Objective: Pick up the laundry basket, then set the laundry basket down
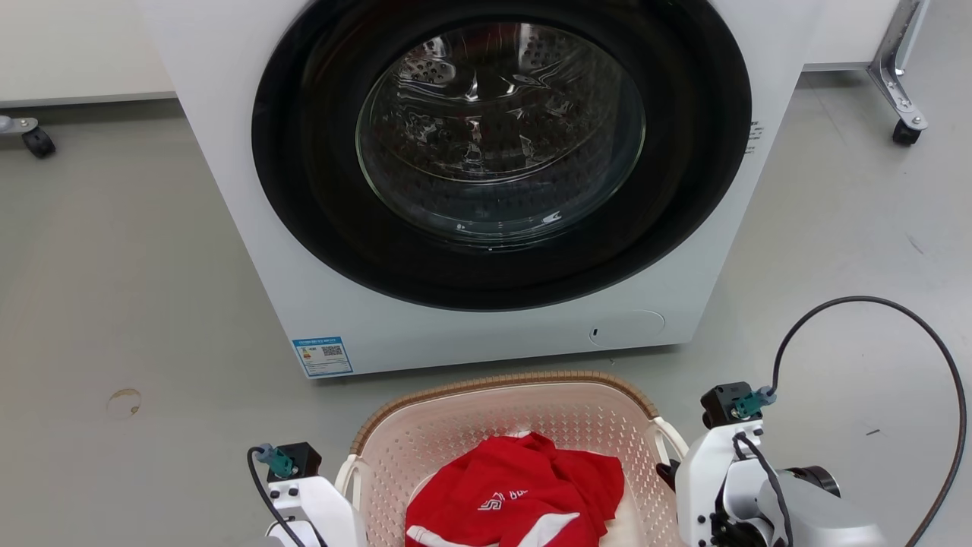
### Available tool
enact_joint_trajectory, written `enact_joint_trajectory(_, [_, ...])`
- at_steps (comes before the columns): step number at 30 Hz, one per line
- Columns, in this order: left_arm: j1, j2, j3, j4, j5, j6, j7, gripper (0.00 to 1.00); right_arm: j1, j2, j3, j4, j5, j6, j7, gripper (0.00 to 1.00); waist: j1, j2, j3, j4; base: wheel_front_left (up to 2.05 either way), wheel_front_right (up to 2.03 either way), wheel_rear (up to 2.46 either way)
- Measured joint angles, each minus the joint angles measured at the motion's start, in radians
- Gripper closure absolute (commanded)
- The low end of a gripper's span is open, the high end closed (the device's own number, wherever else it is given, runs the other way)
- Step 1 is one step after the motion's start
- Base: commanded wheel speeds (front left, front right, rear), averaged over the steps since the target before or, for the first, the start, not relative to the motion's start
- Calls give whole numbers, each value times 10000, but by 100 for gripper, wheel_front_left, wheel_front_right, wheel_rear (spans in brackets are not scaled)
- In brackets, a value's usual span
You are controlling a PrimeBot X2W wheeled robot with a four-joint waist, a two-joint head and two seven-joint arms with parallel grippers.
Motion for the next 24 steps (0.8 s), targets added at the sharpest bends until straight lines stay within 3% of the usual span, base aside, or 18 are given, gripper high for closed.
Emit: enact_joint_trajectory(24, [-14,13,-161,-8,-100,10,-257,100,-78,-2,2,-2,-21,0,-144,100,0,0,431,14,0,0,0])
